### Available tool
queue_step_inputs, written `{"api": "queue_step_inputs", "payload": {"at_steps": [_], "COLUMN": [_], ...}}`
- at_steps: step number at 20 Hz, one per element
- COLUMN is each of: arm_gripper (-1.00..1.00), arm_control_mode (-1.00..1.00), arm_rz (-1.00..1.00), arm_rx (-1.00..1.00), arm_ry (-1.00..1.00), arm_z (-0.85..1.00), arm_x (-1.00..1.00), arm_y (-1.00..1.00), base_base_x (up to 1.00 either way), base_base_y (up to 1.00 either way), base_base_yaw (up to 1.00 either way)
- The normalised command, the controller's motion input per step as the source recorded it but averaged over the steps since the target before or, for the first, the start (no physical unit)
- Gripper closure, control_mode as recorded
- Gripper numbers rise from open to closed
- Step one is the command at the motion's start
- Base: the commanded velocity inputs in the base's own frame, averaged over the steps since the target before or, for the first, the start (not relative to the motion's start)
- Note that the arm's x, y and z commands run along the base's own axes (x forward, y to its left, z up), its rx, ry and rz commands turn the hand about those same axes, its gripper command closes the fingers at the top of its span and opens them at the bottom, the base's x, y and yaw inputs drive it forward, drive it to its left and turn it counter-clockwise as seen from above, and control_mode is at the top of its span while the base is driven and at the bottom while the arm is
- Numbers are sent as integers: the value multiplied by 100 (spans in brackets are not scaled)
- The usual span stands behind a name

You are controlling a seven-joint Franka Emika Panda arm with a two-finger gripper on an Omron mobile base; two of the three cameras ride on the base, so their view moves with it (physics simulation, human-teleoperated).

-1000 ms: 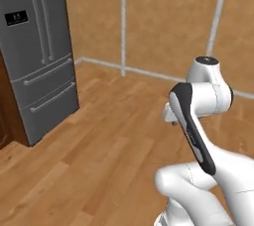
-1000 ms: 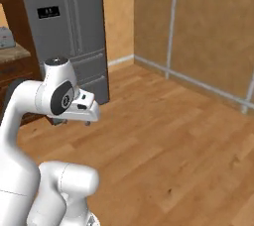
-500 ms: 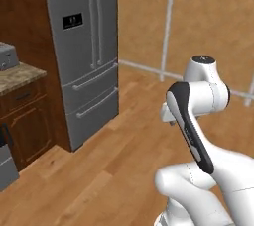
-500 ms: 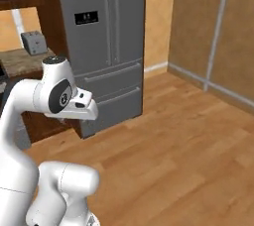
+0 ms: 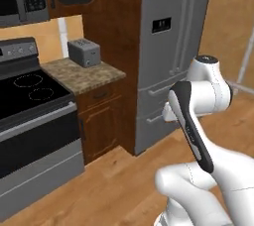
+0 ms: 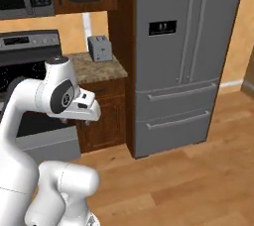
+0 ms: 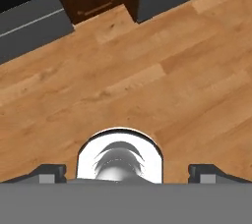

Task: Navigate to the stove.

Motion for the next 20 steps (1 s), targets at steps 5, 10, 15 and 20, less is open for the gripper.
{"api": "queue_step_inputs", "payload": {"at_steps": [5, 10, 15, 20], "arm_gripper": [-100, -100, -100, -100], "arm_control_mode": [100, 100, 100, 100], "arm_rz": [0, 0, 0, 0], "arm_rx": [0, 0, 0, 0], "arm_ry": [0, 0, 0, 0], "arm_z": [0, 0, 0, 0], "arm_x": [0, 0, 0, 0], "arm_y": [0, 0, 0, 0], "base_base_x": [61, 89, 99, 92], "base_base_y": [82, 79, 71, 41], "base_base_yaw": [62, 53, 40, 17]}}
